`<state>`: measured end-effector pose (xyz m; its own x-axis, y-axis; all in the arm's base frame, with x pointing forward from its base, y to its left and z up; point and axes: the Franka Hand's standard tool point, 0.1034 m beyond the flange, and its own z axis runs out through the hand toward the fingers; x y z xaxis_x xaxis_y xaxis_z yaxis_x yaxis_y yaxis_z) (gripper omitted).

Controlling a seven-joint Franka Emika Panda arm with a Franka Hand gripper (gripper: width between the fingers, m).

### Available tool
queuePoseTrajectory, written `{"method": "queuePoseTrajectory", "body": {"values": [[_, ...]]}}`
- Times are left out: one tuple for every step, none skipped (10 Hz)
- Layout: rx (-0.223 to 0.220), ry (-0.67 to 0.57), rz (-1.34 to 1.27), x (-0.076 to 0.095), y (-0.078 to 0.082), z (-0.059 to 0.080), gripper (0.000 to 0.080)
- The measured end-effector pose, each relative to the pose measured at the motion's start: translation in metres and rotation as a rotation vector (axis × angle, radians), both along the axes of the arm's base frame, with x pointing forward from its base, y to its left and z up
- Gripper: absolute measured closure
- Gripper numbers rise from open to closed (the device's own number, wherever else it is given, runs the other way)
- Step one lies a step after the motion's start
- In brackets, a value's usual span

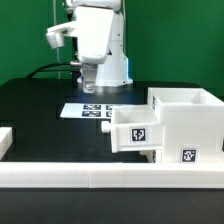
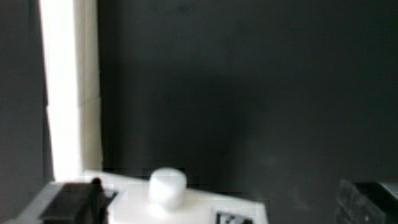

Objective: Assemble drawer

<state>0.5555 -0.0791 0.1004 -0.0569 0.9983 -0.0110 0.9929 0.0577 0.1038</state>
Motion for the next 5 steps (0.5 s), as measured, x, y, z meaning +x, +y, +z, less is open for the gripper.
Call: {"method": "queuePoseTrajectory", "body": {"values": [[0.037, 0.021, 0.015, 0.006, -0.007, -0.008, 0.0151], [0.075, 0.029, 0.002, 0.013, -0.009, -0.011, 0.0151], [0.093, 0.033, 0.002, 0.020, -0.005, -0.015, 0.0151], [0.109, 0.044, -0.014, 0.025, -0.001, -0.018, 0.0151], [0.118, 0.050, -0.024, 0.027, 0.010, -0.022, 0.0151]]}}
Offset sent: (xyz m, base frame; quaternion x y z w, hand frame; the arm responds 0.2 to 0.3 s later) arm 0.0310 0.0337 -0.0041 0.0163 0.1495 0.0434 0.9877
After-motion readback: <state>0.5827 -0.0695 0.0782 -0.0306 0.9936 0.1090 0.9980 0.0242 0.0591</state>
